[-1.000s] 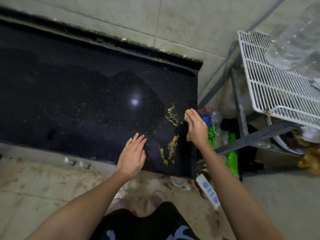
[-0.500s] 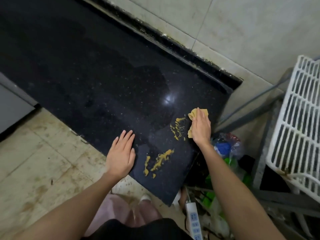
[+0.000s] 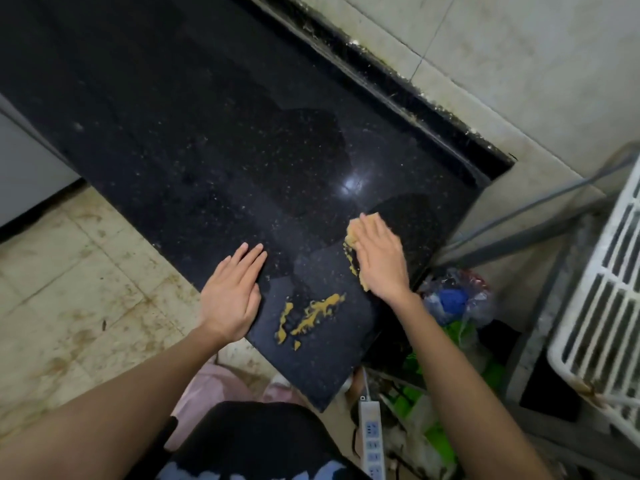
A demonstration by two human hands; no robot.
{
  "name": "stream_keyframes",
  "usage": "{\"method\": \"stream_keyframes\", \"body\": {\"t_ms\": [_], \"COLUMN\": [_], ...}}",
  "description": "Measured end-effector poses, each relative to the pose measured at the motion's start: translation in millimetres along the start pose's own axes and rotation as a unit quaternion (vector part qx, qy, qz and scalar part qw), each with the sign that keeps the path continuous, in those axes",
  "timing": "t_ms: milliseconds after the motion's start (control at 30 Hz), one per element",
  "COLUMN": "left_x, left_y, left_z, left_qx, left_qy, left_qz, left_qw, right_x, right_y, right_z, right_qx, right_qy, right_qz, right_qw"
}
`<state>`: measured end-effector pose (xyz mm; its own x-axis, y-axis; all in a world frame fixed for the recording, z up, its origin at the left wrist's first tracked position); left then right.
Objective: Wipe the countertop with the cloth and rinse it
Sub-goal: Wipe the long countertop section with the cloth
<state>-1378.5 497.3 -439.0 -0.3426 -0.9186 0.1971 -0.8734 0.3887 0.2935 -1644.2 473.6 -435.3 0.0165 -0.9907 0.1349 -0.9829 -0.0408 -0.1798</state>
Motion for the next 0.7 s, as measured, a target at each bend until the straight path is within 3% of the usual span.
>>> {"method": "stream_keyframes", "body": {"t_ms": [133, 200, 300, 367, 567, 700], "left_x": [0, 0, 0, 0, 1, 1], "left_y": [-1, -1, -1, -1, 0, 1], "left_z": [-1, -1, -1, -1, -3, -4], "left_qx": [0.008, 0.009, 0.012, 0.008, 0.013, 0.013], "left_qy": [-0.010, -0.013, -0.013, -0.012, -0.021, -0.020], "left_qz": [-0.002, -0.003, -0.001, 0.002, -0.003, 0.000], "left_qw": [1.000, 1.000, 1.000, 1.000, 1.000, 1.000], "right_x": [-10, 15, 48, 47, -24, 3], "right_y": [-1, 23, 38, 22, -41, 2], "right_z": [-6, -6, -2, 2, -5, -10], "right_qx": [0.019, -0.009, -0.033, -0.028, 0.042, 0.011], "right_qy": [-0.038, -0.011, 0.006, 0.012, -0.032, 0.006], "right_qz": [-0.088, -0.054, 0.080, 0.096, -0.090, -0.068], "right_qw": [0.995, 0.998, 0.996, 0.995, 0.995, 0.998]}}
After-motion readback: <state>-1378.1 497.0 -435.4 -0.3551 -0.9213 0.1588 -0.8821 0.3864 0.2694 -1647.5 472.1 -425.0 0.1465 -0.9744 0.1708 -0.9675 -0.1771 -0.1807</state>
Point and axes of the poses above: each hand's wrist, its own x-axis towards the middle knuckle, its own z-axis out of the palm, y = z × x, the point moved 3 cm from there along x, towards the middle knuckle, and after that the axes turned 12 degrees about y, right-handed, at the moved point
